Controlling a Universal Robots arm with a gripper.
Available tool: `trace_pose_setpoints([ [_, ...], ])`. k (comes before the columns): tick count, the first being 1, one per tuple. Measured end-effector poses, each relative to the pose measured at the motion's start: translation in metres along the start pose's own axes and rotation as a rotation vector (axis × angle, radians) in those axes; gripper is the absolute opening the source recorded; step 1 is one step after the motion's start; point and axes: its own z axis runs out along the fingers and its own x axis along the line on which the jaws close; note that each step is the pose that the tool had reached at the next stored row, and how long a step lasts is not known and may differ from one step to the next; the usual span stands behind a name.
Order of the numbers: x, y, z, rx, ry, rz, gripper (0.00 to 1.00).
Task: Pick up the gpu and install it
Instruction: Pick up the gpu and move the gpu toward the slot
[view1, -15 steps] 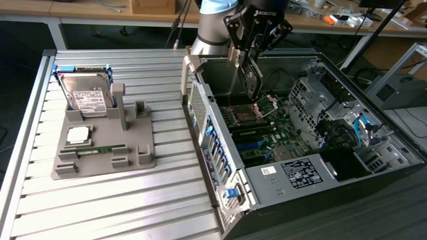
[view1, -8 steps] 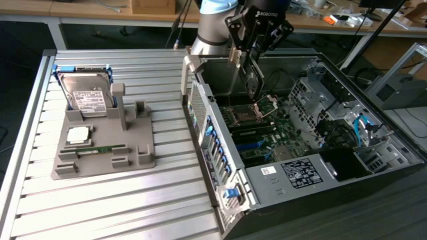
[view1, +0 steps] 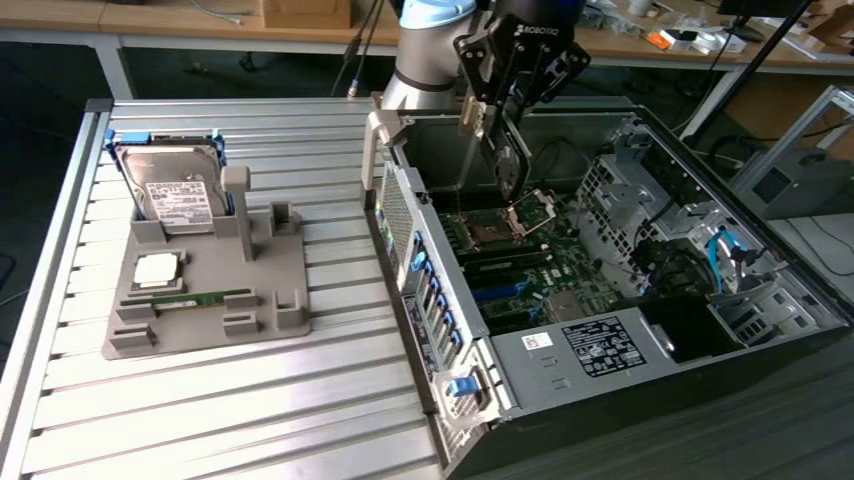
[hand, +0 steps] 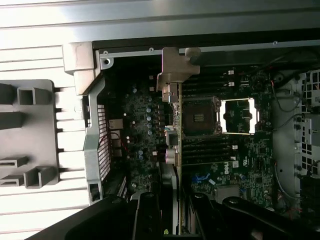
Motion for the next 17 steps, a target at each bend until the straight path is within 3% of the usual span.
trace_pose_setpoints([
  [17,-0.007,0.0001,0.0031,0.0049,-0.0004,0.0,0.27],
])
